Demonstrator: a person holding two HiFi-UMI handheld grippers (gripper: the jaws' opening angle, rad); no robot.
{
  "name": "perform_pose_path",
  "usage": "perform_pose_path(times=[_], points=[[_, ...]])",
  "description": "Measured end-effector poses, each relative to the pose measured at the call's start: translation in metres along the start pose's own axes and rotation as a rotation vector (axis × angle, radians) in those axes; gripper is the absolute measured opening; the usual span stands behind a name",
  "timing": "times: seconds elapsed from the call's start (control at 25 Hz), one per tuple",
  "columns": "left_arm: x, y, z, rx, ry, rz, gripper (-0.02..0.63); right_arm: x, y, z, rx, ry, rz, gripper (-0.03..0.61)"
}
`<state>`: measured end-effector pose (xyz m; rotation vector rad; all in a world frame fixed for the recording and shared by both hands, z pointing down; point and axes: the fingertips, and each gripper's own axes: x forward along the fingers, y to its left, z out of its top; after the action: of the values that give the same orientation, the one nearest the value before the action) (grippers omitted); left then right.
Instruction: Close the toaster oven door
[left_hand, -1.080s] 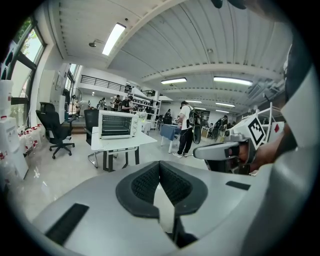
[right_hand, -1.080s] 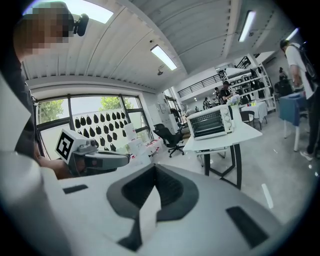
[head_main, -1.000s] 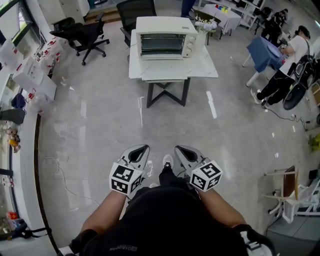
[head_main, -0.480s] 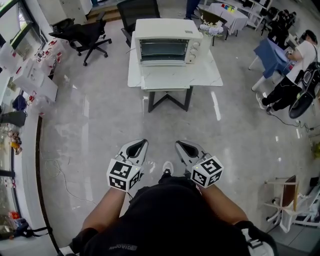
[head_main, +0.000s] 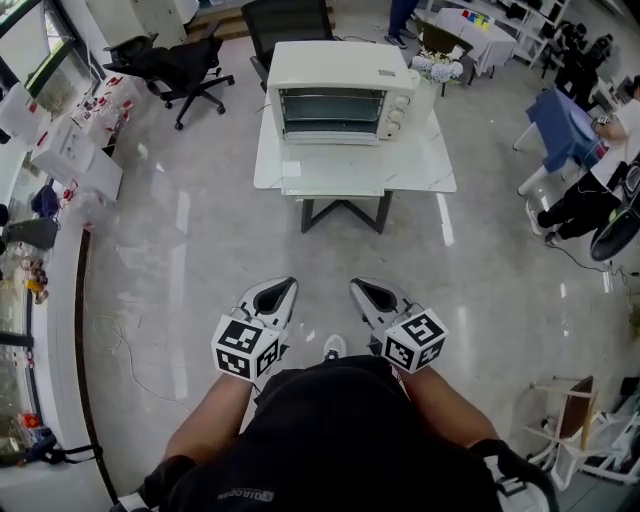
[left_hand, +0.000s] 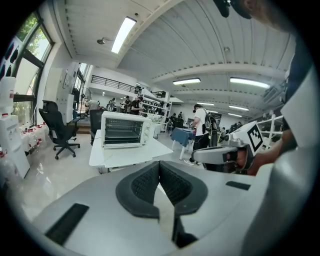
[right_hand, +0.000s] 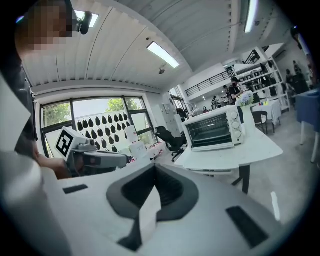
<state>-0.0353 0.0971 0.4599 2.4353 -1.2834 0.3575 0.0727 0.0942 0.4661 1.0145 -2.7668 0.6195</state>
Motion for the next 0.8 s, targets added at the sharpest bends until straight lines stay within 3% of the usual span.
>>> perform_pose_path(times=[0.6, 0.8], points=[[0.034, 0.017, 0.0, 0.005, 0.031, 0.069, 0.003, 0.023, -0.037, 0.002, 0.032, 0.024, 0.056, 0.002], [0.039, 0.028, -0.001, -0.008, 0.045, 0.054, 0.003, 0.037, -0.041, 0.004, 0.038, 0.023, 0.049, 0.002]])
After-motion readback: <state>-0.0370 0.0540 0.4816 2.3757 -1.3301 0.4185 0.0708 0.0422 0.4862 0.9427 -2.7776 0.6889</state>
